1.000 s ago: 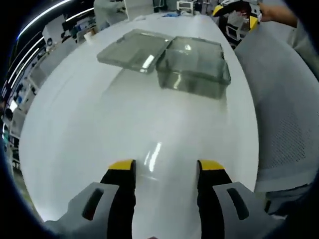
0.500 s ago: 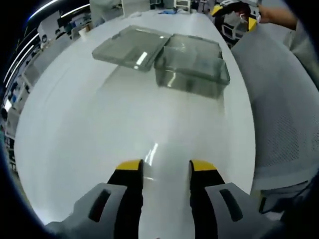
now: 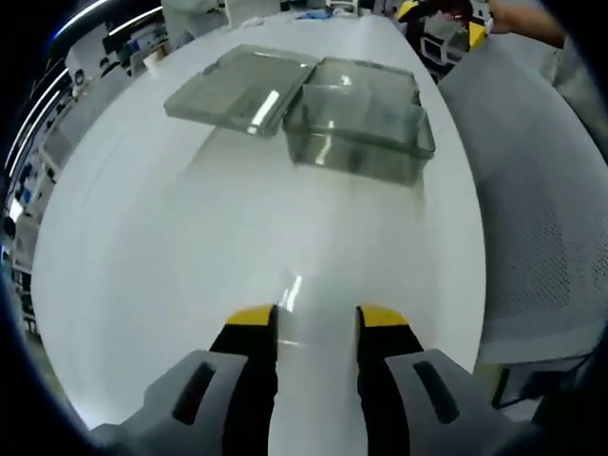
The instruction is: Insert the divider into the dual guide fixture by aligning both edges with the guide slots and pushing it downward to the bottom, including one-sided entry, uneven engagement, binding, and posture correction.
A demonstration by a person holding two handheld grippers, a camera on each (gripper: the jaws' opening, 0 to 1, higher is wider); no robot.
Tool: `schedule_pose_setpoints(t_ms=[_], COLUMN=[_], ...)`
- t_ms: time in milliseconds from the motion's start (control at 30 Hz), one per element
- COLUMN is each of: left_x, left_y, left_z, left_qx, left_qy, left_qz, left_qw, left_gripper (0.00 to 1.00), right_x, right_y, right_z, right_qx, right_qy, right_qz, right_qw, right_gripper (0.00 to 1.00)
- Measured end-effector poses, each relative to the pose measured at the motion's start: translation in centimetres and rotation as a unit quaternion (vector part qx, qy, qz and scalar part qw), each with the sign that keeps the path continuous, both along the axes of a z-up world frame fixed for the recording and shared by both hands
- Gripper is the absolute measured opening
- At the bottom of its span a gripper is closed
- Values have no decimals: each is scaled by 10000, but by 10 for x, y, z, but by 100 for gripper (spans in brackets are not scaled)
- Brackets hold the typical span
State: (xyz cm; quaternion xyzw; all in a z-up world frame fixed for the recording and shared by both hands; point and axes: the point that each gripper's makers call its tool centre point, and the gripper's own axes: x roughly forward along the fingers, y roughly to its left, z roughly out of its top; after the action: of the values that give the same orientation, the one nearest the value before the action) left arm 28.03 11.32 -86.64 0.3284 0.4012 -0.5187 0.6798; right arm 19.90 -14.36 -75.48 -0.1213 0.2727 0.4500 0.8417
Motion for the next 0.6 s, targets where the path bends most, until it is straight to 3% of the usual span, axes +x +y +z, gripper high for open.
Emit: schedule_pose_setpoints(t_ms=[600], left_x=[-3], left_y=[-7], left_z=[6], left_qx=[70], left_qy=[-131], left_qz=[-154], left_qw=[9998], left_gripper=[29], right_x=[1], right_y=[-1], right_z=[-2], right_qx=[3], right_qy=[23], right_qz=[91], right_qw=[10000], right_gripper=[53])
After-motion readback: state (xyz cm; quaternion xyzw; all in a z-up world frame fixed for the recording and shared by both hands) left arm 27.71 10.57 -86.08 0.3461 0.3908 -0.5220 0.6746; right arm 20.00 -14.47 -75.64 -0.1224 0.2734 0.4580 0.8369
